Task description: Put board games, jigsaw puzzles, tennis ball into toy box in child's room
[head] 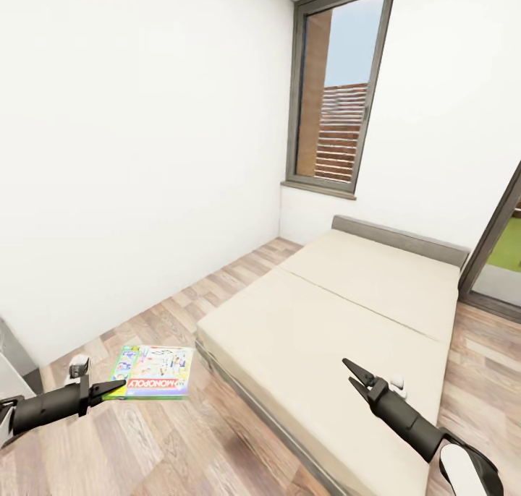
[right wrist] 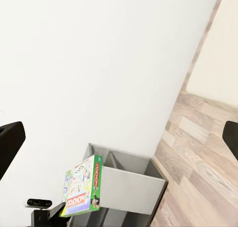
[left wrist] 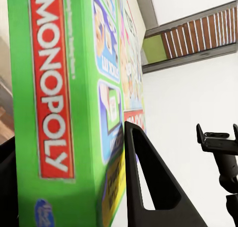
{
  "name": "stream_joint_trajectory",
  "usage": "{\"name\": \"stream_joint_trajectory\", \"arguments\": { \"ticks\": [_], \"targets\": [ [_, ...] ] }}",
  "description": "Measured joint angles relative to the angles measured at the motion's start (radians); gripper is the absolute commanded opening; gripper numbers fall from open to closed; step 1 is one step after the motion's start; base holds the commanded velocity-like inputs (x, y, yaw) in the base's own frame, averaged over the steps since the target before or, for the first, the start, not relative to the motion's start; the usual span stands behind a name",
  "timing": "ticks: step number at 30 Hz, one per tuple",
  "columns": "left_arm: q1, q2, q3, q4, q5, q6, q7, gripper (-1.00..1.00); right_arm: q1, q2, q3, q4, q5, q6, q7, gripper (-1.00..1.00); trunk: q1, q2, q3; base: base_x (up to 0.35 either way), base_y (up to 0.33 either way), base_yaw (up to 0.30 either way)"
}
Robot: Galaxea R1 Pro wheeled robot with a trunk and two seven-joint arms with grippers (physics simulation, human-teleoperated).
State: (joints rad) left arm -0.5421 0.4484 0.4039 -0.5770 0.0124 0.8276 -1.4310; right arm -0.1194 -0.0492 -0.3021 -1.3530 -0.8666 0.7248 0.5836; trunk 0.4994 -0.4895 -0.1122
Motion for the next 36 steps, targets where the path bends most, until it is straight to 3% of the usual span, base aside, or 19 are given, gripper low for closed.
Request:
{"name": "stream_joint_trajectory", "arguments": {
  "ticks": [13, 36],
  "targets": [
    [0.000, -0.004, 0.000, 0.000, 0.001, -0.001, 0.000, -1.00, 0.002, -0.009, 0.013, -0.002, 0.000, -0.002, 0.001, 1.00, -0.050, 0.091, 0.056, 0.000, 0.000, 0.226],
    [0.000, -0.008, -0.001, 0.000, 0.002, -0.001, 0.001, -1.00, 0.004, -0.007, 0.028, 0.000, 0.000, -0.003, -0.002, 1.00, -0.050, 0.092, 0.083, 0.000, 0.000, 0.226]
  ]
}}
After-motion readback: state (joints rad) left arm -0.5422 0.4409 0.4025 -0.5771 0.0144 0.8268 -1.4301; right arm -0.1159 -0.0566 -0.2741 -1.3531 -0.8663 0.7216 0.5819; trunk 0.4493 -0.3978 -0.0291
